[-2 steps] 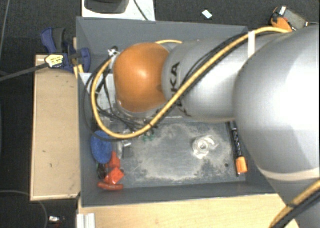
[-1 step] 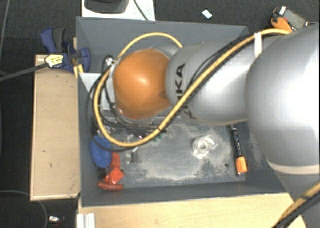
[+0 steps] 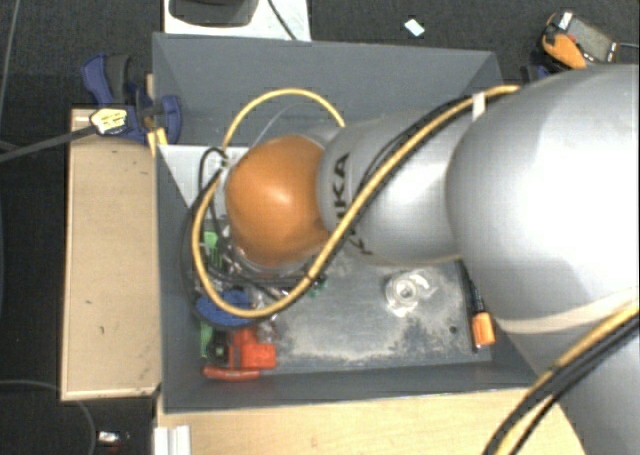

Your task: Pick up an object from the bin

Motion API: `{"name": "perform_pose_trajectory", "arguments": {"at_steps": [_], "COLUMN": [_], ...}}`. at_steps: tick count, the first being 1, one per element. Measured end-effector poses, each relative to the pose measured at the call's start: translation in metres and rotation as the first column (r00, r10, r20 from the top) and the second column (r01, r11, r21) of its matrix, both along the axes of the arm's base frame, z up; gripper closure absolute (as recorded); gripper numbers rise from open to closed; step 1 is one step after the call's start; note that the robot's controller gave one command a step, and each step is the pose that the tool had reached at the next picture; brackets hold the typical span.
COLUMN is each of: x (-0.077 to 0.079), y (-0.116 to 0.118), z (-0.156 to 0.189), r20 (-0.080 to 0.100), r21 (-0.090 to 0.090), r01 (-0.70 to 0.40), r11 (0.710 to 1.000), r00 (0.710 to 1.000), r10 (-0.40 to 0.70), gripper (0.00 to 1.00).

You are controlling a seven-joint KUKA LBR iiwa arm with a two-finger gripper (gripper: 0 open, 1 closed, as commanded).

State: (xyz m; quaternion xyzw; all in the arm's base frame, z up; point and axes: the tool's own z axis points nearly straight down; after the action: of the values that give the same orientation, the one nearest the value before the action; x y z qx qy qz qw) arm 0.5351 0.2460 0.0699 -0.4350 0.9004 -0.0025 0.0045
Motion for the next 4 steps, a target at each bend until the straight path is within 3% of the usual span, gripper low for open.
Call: {"name": "perform_pose_trajectory", "arguments": {"at_steps": [1,2,4], "x": [-0.03,-0.03,-0.032], "y": [0.003,0.003,0.004], "z": [0.005,0.005,0.065], "r20": [0.018,0.018,0.013], "r21": [-0.008,-0.008,-0.004], "r01": [-0.432,-0.431,-0.427], "r11": [0.902,0.902,0.904], "r00": [0.902,0.902,0.904], "r10": [0.432,0.431,0.427], "gripper": [1.0,1.0,1.0]}}
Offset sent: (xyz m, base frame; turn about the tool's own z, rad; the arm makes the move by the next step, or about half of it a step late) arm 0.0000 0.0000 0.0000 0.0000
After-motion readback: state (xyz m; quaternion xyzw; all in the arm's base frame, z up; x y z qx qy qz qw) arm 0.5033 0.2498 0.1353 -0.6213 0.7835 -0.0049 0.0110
